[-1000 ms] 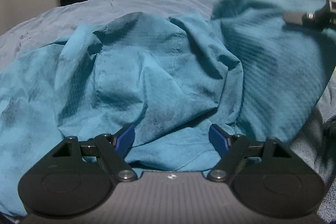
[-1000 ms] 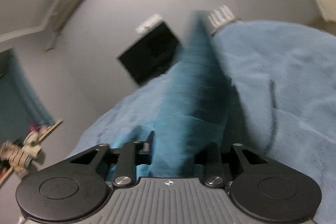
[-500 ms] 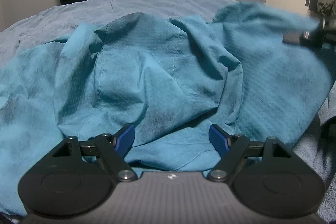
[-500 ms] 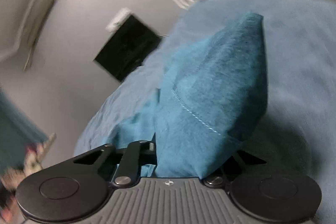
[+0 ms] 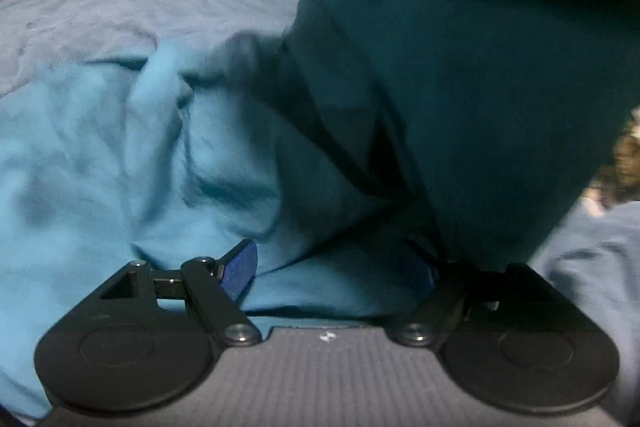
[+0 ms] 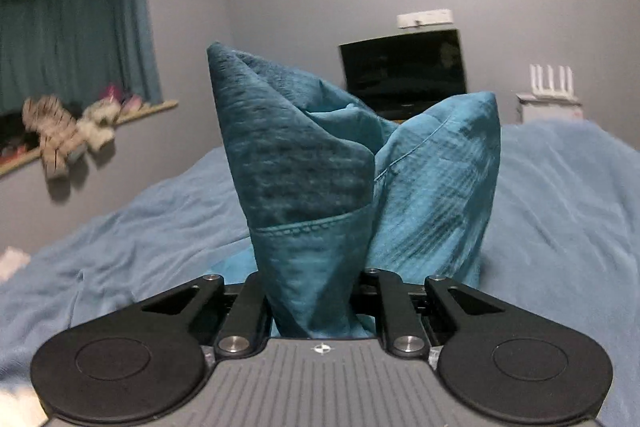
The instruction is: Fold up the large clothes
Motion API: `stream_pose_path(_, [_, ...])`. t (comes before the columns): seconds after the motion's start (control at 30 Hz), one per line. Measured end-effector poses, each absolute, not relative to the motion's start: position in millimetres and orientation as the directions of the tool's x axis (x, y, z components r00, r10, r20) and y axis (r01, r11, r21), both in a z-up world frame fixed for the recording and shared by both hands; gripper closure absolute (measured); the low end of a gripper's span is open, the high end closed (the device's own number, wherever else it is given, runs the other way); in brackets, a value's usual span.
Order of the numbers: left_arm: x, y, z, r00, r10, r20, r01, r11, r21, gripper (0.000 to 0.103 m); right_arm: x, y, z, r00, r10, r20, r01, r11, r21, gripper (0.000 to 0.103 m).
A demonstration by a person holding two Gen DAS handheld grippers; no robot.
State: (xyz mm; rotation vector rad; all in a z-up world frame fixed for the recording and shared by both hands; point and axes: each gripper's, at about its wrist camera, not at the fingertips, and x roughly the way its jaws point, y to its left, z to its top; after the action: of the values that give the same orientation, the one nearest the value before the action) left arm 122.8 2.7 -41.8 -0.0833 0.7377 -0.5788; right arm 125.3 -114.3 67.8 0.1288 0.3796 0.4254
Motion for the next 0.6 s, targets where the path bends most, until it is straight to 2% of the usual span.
stream_pose_path(0.1, [114, 68, 6, 0.661, -0.468, -0.586, 0.432, 0.877, -0.211, 0.026, 132, -90, 70, 0.838, 0.425, -0.343, -0.393, 0.905, 0.162, 0.087])
stream_pose_path(0.23, [94, 157, 43, 0.78, -0.343, -0.523, 0.216, 0.932, -0.29, 0.026, 122, -50, 67, 0.824, 0.431, -0.367, -0.443, 0.895, 0.056, 0.087])
stream_pose_path(0.47, [79, 218, 39, 0.843, -0.267, -0.467, 0.046, 0.901, -0.431, 0.026, 94, 44, 40, 0.775, 0.452, -0.441, -0.565, 0.809, -0.162, 0.087])
stream_pose_path(0.6, [90, 218, 29, 0.831, -0.295, -0.471, 0.053, 0.886, -0.461, 0.026, 96, 86, 9, 0.756, 0.412, -0.508, -0.596, 0.755, -0.274, 0.082])
